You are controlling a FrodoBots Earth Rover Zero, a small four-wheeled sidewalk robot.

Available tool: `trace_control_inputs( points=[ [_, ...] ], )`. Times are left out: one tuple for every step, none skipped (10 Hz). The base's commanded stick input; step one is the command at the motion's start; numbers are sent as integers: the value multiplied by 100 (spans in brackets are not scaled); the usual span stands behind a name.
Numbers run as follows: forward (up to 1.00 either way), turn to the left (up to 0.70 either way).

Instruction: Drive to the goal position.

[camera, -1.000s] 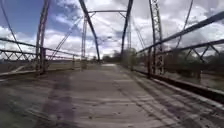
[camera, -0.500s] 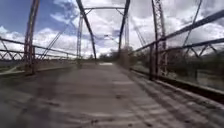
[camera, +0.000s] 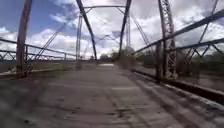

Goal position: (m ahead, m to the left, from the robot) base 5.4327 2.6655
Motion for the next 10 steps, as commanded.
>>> trace_control_inputs(
  points=[
    [100,0],
    [100,0],
    [100,0],
    [100,0],
    [100,0],
    [100,0],
    [100,0],
    [100,0],
    [100,0],
    [100,0]
  ],
)
